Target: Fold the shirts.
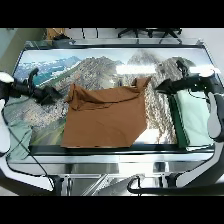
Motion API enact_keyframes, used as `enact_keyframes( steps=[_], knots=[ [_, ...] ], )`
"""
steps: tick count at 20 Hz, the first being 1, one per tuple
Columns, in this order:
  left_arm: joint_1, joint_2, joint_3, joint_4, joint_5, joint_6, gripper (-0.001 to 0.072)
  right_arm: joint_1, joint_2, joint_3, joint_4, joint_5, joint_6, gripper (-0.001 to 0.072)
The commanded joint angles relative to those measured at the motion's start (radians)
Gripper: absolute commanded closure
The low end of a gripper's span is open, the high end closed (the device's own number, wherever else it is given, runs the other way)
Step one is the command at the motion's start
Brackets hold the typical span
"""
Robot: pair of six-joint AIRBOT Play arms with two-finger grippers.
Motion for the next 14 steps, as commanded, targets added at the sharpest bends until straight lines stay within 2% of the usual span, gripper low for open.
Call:
enact_keyframes(
  steps=[1, 4, 6, 9, 12, 13, 14],
  knots=[
    [0.082, 0.171, -0.407, 0.036, 0.079, 0.082, 0.0039, -0.021, 0.154, -0.261, -0.138, 0.014, 0.016, 0.0280],
    [0.103, 0.241, -0.642, 0.034, 0.173, 0.130, 0.0039, 0.022, 0.274, -0.511, -0.135, -0.093, -0.008, 0.0269],
    [0.093, 0.252, -0.713, 0.035, 0.252, 0.135, 0.0039, 0.076, 0.306, -0.620, -0.135, -0.175, -0.010, 0.0168],
    [0.082, 0.251, -0.756, 0.039, 0.318, 0.138, 0.0039, 0.171, 0.290, -0.695, -0.134, -0.277, -0.010, 0.0166],
    [0.082, 0.251, -0.760, 0.035, 0.328, 0.138, 0.0039, 0.266, 0.246, -0.695, -0.133, -0.315, -0.010, 0.0168],
    [0.081, 0.251, -0.760, 0.032, 0.325, 0.138, 0.0039, 0.290, 0.233, -0.695, -0.128, -0.327, -0.010, 0.0182],
    [0.073, 0.251, -0.760, 0.025, 0.321, 0.138, 0.0039, 0.312, 0.221, -0.695, -0.114, -0.330, -0.011, 0.0239]
  ],
)
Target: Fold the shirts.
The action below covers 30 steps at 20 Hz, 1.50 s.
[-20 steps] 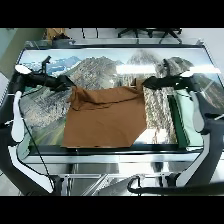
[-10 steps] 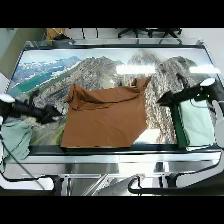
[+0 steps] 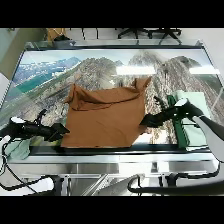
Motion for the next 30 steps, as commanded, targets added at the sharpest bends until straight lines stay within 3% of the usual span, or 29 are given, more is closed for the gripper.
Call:
enact_keyframes(
  steps=[1, 2, 3, 4, 5, 6, 9, 11, 13, 16, 20, 22, 26, 28, 30],
  knots=[
    [-0.024, 0.001, -0.018, -0.002, 0.034, 0.006, 0.0040, 0.090, -0.038, -0.022, 0.014, -0.069, -0.017, 0.0257],
    [-0.047, 0.001, -0.018, -0.016, 0.027, 0.007, 0.0084, 0.104, -0.041, -0.022, 0.042, -0.069, -0.029, 0.0259],
    [-0.074, 0.001, -0.018, -0.034, 0.020, 0.025, 0.0301, 0.114, -0.039, -0.021, 0.082, -0.062, -0.055, 0.0399],
    [-0.107, 0.002, -0.017, -0.060, 0.012, 0.049, 0.0668, 0.117, -0.034, -0.020, 0.130, -0.039, -0.090, 0.0621],
    [-0.134, 0.002, -0.005, -0.081, 0.002, 0.058, 0.0695, 0.117, -0.024, -0.018, 0.171, -0.022, -0.100, 0.0634],
    [-0.159, 0.003, 0.026, -0.105, -0.026, 0.059, 0.0697, 0.115, -0.005, 0.000, 0.194, 0.013, -0.117, 0.0696],
    [-0.230, 0.099, 0.197, -0.230, -0.156, 0.056, 0.0699, 0.082, 0.112, 0.168, 0.203, 0.129, -0.079, 0.0696],
    [-0.267, 0.239, 0.405, -0.346, -0.199, 0.010, 0.0699, 0.039, 0.231, 0.399, 0.268, 0.177, -0.064, 0.0697],
    [-0.284, 0.378, 0.671, -0.439, -0.170, -0.014, 0.0698, 0.014, 0.326, 0.664, 0.290, 0.166, -0.064, 0.0696],
    [-0.262, 0.521, 1.106, -0.446, -0.039, -0.021, 0.0698, 0.010, 0.419, 1.011, 0.203, 0.071, -0.064, 0.0696],
    [-0.109, 0.634, 1.432, -0.292, 0.123, -0.098, 0.0698, 0.010, 0.495, 1.219, 0.043, -0.100, -0.064, 0.0696],
    [-0.014, 0.666, 1.423, -0.266, 0.128, -0.100, 0.0698, 0.010, 0.514, 1.218, -0.006, -0.131, -0.064, 0.0696],
    [0.094, 0.675, 1.184, -0.330, 0.124, -0.089, 0.0698, 0.010, 0.426, 1.215, -0.025, -0.120, -0.064, 0.0696],
    [0.076, 0.610, 1.069, -0.433, 0.096, -0.034, 0.0697, 0.011, 0.327, 1.180, -0.011, -0.109, -0.064, 0.0696],
    [-0.026, 0.498, 0.977, -0.444, 0.083, 0.004, 0.0698, 0.015, 0.208, 1.091, 0.024, -0.110, -0.069, 0.0696]
  ],
)
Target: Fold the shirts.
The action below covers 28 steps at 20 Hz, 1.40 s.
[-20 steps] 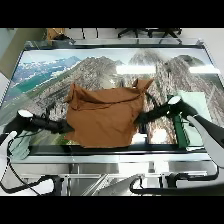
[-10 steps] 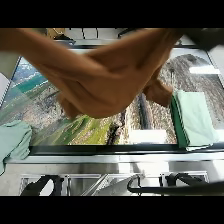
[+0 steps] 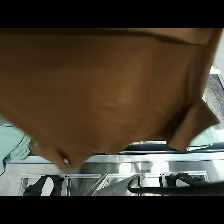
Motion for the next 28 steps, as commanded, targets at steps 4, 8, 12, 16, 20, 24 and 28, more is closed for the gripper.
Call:
enact_keyframes(
  steps=[4, 8, 12, 16, 20, 24, 28],
  knots=[
    [-0.282, -0.415, -0.268, 0.116, 0.105, 0.087, 0.0697, 0.064, -0.480, -0.129, 0.058, -0.088, -0.004, 0.0697],
    [-0.312, -0.783, -0.271, 0.148, 0.098, 0.083, 0.0698, 0.088, -0.821, -0.126, 0.224, -0.175, 0.001, 0.0695],
    [-0.272, -1.007, -0.182, 0.145, 0.032, 0.081, 0.0697, 0.084, -0.936, -0.127, 0.294, -0.153, 0.001, 0.0528],
    [-0.235, -1.078, -0.087, 0.146, -0.007, 0.037, 0.0697, 0.010, -0.840, -0.126, 0.250, -0.015, 0.102, 0.0424],
    [-0.194, -1.102, -0.037, 0.146, -0.084, 0.030, 0.0698, -0.105, -0.673, -0.129, -0.041, 0.296, 0.330, 0.0423],
    [-0.178, -1.101, -0.035, 0.147, -0.126, 0.030, 0.0697, -0.126, -0.472, -0.325, -0.270, 0.468, 0.451, 0.0423],
    [-0.175, -1.100, -0.035, 0.145, -0.139, 0.030, 0.0697, -0.124, -0.139, -0.890, -0.259, 0.325, 0.512, 0.0394]
  ],
)
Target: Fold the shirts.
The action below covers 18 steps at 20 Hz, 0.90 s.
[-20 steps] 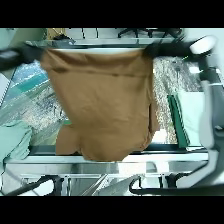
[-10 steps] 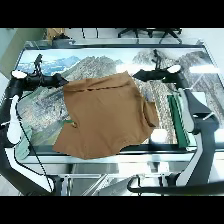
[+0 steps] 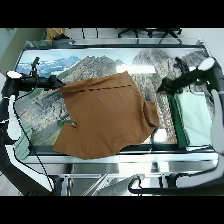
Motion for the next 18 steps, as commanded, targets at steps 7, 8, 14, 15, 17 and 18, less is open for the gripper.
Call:
enact_keyframes(
  steps=[7, 8, 14, 15, 17, 18],
  knots=[
    [0.006, -0.002, 0.003, 0.000, -0.034, -0.003, 0.0697, 0.056, 0.508, -1.047, 0.192, -0.537, 0.080, 0.0232],
    [0.006, -0.002, 0.003, -0.001, -0.034, -0.003, 0.0697, 0.077, 0.498, -1.065, 0.196, -0.561, 0.080, 0.0232],
    [0.006, -0.002, 0.004, -0.001, -0.027, -0.013, 0.0697, 0.198, 0.360, -1.059, 0.343, -0.673, -0.073, 0.0498],
    [0.008, -0.001, 0.004, -0.001, -0.033, -0.013, 0.0697, 0.201, 0.344, -1.040, 0.401, -0.684, -0.146, 0.0571],
    [0.021, 0.004, 0.004, 0.003, -0.055, -0.026, 0.0697, 0.192, 0.301, -0.945, 0.407, -0.705, -0.203, 0.0695],
    [0.035, 0.010, 0.003, 0.005, -0.070, -0.034, 0.0697, 0.171, 0.268, -0.872, 0.392, -0.704, -0.220, 0.0695]
  ],
)
